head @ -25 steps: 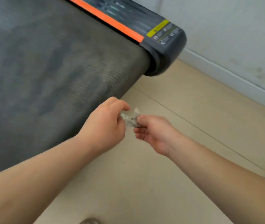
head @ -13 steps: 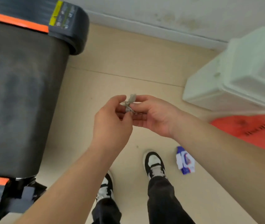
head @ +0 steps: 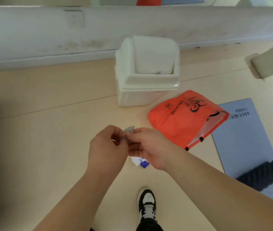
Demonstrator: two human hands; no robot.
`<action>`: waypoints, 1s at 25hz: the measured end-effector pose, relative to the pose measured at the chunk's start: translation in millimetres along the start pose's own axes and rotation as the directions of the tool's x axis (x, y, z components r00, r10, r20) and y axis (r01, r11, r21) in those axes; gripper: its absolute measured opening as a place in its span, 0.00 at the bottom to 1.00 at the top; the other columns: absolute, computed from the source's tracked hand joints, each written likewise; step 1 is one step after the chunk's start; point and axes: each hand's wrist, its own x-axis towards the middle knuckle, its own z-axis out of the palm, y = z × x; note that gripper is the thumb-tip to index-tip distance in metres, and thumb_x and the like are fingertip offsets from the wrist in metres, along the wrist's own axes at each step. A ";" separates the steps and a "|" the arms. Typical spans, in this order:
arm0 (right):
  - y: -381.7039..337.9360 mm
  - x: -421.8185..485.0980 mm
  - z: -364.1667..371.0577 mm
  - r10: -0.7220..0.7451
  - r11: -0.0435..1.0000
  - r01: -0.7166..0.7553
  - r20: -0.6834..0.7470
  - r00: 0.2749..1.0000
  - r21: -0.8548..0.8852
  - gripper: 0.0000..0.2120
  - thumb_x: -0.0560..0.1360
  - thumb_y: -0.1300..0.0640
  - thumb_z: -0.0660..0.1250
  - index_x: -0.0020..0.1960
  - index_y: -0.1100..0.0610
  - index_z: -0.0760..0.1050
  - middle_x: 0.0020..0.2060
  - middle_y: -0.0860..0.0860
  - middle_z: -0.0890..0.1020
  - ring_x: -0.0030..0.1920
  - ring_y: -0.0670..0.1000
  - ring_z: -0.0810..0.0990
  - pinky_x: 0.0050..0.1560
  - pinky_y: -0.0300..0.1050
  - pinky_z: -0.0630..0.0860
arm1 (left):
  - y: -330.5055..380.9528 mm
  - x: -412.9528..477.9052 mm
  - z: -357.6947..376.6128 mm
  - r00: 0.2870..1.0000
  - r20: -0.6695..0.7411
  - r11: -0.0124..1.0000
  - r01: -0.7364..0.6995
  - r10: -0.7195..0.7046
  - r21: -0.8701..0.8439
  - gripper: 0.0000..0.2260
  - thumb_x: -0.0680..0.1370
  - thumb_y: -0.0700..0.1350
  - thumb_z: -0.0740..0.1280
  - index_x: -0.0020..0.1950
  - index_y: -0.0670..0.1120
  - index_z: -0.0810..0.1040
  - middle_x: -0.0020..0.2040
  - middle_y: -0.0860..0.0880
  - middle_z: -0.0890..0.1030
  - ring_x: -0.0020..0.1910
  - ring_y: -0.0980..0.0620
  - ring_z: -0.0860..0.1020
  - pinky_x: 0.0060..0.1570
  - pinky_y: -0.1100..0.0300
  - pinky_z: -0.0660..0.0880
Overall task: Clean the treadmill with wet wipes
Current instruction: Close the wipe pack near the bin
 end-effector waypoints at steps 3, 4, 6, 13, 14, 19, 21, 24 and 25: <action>5.6 -23.9 -88.8 -0.022 0.999 0.026 -0.123 0.992 0.034 0.08 0.80 0.60 0.70 0.55 0.65 0.80 0.41 0.59 0.81 0.35 0.51 0.79 0.37 0.44 0.79 | 31.6 -15.9 78.3 0.994 0.112 1.000 0.003 -0.001 -0.019 0.06 0.74 0.39 0.73 0.42 0.51 0.82 0.37 0.54 0.84 0.36 0.59 0.81 0.34 0.70 0.73; 8.7 -31.3 -111.4 -0.026 0.998 0.034 -0.152 0.988 0.051 0.09 0.80 0.60 0.70 0.55 0.66 0.80 0.41 0.59 0.81 0.34 0.51 0.79 0.37 0.44 0.79 | 39.6 -21.5 97.7 0.989 0.148 1.000 -0.002 0.003 -0.008 0.07 0.74 0.39 0.72 0.42 0.51 0.83 0.37 0.54 0.84 0.36 0.60 0.81 0.33 0.71 0.73; 13.2 -38.7 -145.9 -0.046 0.993 0.068 -0.219 0.975 0.092 0.09 0.79 0.59 0.72 0.54 0.66 0.80 0.40 0.60 0.83 0.34 0.51 0.80 0.37 0.44 0.80 | 52.7 -30.1 129.5 0.975 0.222 1.000 -0.010 0.009 0.006 0.08 0.74 0.38 0.72 0.44 0.51 0.83 0.36 0.53 0.84 0.33 0.60 0.81 0.30 0.71 0.72; -59.4 -24.9 -173.8 -0.139 0.979 0.131 -0.040 0.990 -0.158 0.07 0.80 0.57 0.69 0.54 0.58 0.83 0.49 0.57 0.86 0.40 0.51 0.83 0.38 0.45 0.79 | 100.7 16.1 142.3 0.983 0.112 0.962 -0.169 0.148 0.214 0.08 0.73 0.39 0.73 0.38 0.50 0.81 0.31 0.55 0.80 0.30 0.61 0.76 0.30 0.73 0.68; -74.0 -19.7 -172.4 -0.150 0.969 0.140 -0.037 0.988 -0.202 0.07 0.81 0.57 0.68 0.54 0.55 0.83 0.52 0.56 0.85 0.41 0.51 0.83 0.38 0.45 0.79 | 106.8 31.2 137.5 0.983 0.093 0.955 -0.179 0.161 0.238 0.07 0.73 0.40 0.74 0.38 0.50 0.81 0.31 0.55 0.80 0.31 0.60 0.76 0.30 0.72 0.69; -142.1 34.9 -160.3 -0.183 0.979 0.157 -0.214 0.960 -0.132 0.05 0.80 0.58 0.66 0.52 0.55 0.81 0.49 0.57 0.86 0.39 0.52 0.83 0.40 0.49 0.80 | 152.0 152.2 128.9 0.956 0.057 0.898 -0.292 0.289 0.328 0.03 0.75 0.45 0.73 0.42 0.51 0.81 0.34 0.54 0.81 0.35 0.56 0.78 0.34 0.65 0.73; -170.1 61.9 -153.8 -0.187 0.981 0.166 -0.247 0.951 -0.101 0.05 0.80 0.57 0.66 0.52 0.55 0.81 0.47 0.57 0.87 0.39 0.52 0.84 0.42 0.49 0.81 | 171.1 208.1 136.5 0.937 0.087 0.846 -0.344 0.339 0.408 0.02 0.77 0.45 0.70 0.45 0.49 0.82 0.38 0.54 0.81 0.38 0.55 0.79 0.38 0.62 0.74; -196.0 96.2 -148.0 -0.149 0.988 0.130 -0.268 0.952 -0.088 0.05 0.80 0.57 0.66 0.51 0.54 0.81 0.47 0.56 0.86 0.39 0.52 0.84 0.44 0.50 0.83 | 164.0 266.2 152.8 0.926 0.302 0.681 -0.373 0.227 0.630 0.07 0.78 0.41 0.65 0.53 0.46 0.82 0.49 0.49 0.81 0.45 0.48 0.79 0.41 0.59 0.72; -200.8 105.0 -149.5 -0.139 0.990 0.121 -0.289 0.947 -0.077 0.05 0.80 0.57 0.66 0.51 0.53 0.81 0.47 0.56 0.86 0.39 0.52 0.84 0.44 0.51 0.83 | 158.2 276.5 157.1 0.904 0.407 0.571 -0.403 0.128 0.716 0.08 0.78 0.41 0.64 0.55 0.46 0.80 0.51 0.48 0.80 0.46 0.47 0.78 0.41 0.59 0.71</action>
